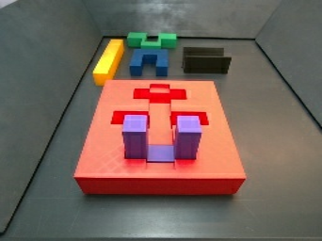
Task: Pick up the blue object. Move up. Place the blue object on the fixture. Regrasp the blue object. Move to above the board. Insert the blue object.
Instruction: Pick up the blue object.
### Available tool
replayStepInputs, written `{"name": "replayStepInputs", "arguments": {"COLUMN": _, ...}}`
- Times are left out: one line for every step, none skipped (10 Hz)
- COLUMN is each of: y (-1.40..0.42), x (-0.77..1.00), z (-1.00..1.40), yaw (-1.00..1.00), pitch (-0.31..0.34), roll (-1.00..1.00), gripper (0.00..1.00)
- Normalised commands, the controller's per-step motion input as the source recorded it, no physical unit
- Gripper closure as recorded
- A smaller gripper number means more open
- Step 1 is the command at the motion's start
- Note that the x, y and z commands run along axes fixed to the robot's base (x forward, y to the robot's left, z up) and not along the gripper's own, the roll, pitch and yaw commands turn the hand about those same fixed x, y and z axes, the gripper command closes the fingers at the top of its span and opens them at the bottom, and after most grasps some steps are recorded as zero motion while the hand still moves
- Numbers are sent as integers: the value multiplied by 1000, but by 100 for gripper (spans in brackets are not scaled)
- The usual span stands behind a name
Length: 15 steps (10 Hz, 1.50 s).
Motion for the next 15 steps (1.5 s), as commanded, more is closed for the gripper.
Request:
{"name": "replayStepInputs", "arguments": {"y": 0, "x": 0, "z": 0, "yaw": -11, "pitch": 0, "roll": 0, "gripper": 0}}
{"name": "replayStepInputs", "arguments": {"y": -137, "x": 266, "z": -137, "yaw": -151, "pitch": -43, "roll": 0, "gripper": 0}}
{"name": "replayStepInputs", "arguments": {"y": -251, "x": 551, "z": -209, "yaw": -137, "pitch": -13, "roll": 14, "gripper": 0}}
{"name": "replayStepInputs", "arguments": {"y": -294, "x": 609, "z": -197, "yaw": -77, "pitch": 0, "roll": 40, "gripper": 0}}
{"name": "replayStepInputs", "arguments": {"y": -334, "x": 554, "z": -234, "yaw": 0, "pitch": 0, "roll": 63, "gripper": 0}}
{"name": "replayStepInputs", "arguments": {"y": -406, "x": 431, "z": -271, "yaw": 0, "pitch": 0, "roll": 70, "gripper": 0}}
{"name": "replayStepInputs", "arguments": {"y": -420, "x": 337, "z": -286, "yaw": 49, "pitch": -6, "roll": 61, "gripper": 0}}
{"name": "replayStepInputs", "arguments": {"y": -431, "x": 260, "z": -300, "yaw": 60, "pitch": -30, "roll": 56, "gripper": 0}}
{"name": "replayStepInputs", "arguments": {"y": -426, "x": 226, "z": -317, "yaw": 60, "pitch": -46, "roll": 54, "gripper": 0}}
{"name": "replayStepInputs", "arguments": {"y": -400, "x": 171, "z": -343, "yaw": 43, "pitch": -47, "roll": 59, "gripper": 0}}
{"name": "replayStepInputs", "arguments": {"y": -351, "x": 0, "z": -374, "yaw": 0, "pitch": -30, "roll": 90, "gripper": 0}}
{"name": "replayStepInputs", "arguments": {"y": -283, "x": 0, "z": -451, "yaw": 0, "pitch": -29, "roll": 109, "gripper": 0}}
{"name": "replayStepInputs", "arguments": {"y": -237, "x": -160, "z": -503, "yaw": 0, "pitch": -53, "roll": 114, "gripper": 0}}
{"name": "replayStepInputs", "arguments": {"y": -154, "x": -243, "z": -483, "yaw": 0, "pitch": -74, "roll": 79, "gripper": 0}}
{"name": "replayStepInputs", "arguments": {"y": -69, "x": -209, "z": -389, "yaw": 0, "pitch": -74, "roll": 39, "gripper": 0}}
